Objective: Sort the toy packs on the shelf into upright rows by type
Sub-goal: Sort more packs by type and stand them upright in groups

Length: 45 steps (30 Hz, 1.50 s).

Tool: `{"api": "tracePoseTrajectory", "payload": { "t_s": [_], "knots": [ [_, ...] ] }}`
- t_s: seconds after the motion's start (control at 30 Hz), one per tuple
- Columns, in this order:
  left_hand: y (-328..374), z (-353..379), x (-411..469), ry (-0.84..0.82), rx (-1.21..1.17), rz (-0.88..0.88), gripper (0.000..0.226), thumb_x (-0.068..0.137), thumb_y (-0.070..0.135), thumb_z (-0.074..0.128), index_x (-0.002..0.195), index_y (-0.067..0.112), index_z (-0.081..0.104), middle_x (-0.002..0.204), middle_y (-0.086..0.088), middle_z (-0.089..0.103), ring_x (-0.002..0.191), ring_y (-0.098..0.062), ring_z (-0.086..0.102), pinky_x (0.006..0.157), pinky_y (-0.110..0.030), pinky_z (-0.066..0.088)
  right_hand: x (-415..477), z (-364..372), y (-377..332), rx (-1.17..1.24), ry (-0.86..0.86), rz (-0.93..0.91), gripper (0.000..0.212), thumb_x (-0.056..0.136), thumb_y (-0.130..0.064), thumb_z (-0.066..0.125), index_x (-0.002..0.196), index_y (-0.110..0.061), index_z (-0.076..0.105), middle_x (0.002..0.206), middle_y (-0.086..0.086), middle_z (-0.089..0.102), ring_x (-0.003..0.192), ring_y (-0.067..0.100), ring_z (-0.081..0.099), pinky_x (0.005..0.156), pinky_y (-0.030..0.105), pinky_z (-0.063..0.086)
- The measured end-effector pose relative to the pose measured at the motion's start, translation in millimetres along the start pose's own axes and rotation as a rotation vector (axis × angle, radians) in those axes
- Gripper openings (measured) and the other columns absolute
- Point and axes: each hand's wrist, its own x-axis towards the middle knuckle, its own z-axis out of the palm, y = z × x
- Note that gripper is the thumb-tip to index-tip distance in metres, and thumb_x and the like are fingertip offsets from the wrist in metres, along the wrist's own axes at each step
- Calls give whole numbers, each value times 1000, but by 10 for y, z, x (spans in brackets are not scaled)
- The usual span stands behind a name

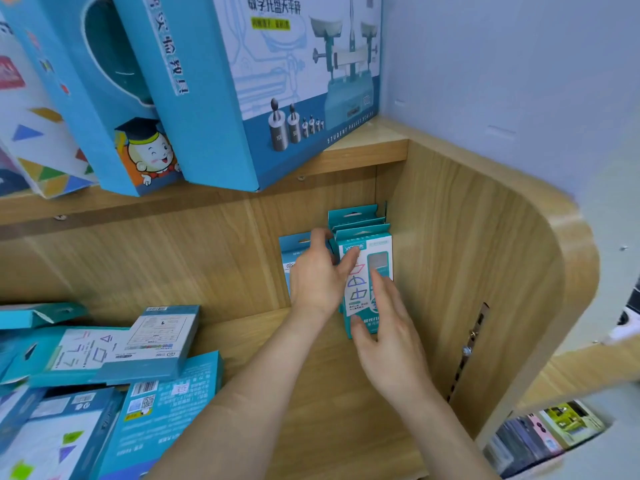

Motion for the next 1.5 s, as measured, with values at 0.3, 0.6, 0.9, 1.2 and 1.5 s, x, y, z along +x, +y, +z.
{"api": "tracePoseTrajectory", "payload": {
  "t_s": [0.3,0.6,0.9,1.2,1.5],
  "knots": [
    [-15,-109,68,-87,7,-12,42,84,46,64,111,19,47,72,3,66,74,-18,63,60,-33,46,247,-11,-3,-25,-8,-11,74,88,-17,53,150,-29,13,156,-1,20,139,20,29,108,41,36],
    [-264,-703,-480,-163,100,115,14,86,17,60,89,29,66,79,10,68,67,-11,62,69,-28,50,163,-92,-145,-89,32,-117,68,85,-13,56,146,-24,29,148,3,34,133,23,37,107,40,37],
    [-1011,-1765,-1370,-152,380,-38,20,86,18,60,98,30,69,101,12,68,99,-12,61,84,-25,46,-191,413,-566,575,-562,247,35,89,-1,57,110,-28,57,113,5,63,89,3,59,71,13,48],
    [-1445,-1867,-2092,-328,723,-12,63,68,57,61,124,29,50,128,4,58,112,-19,59,79,-29,57,-757,914,-931,-250,-895,-401,85,84,-4,50,147,-42,9,152,3,17,138,21,24,112,24,22],
    [-1488,-1982,-2024,-77,678,169,68,41,4,84,107,18,70,105,6,72,96,-16,69,68,-24,57,-790,1051,-960,-224,-632,-591,47,99,-28,42,141,-44,33,154,-6,26,142,17,17,114,27,19]
  ]
}}
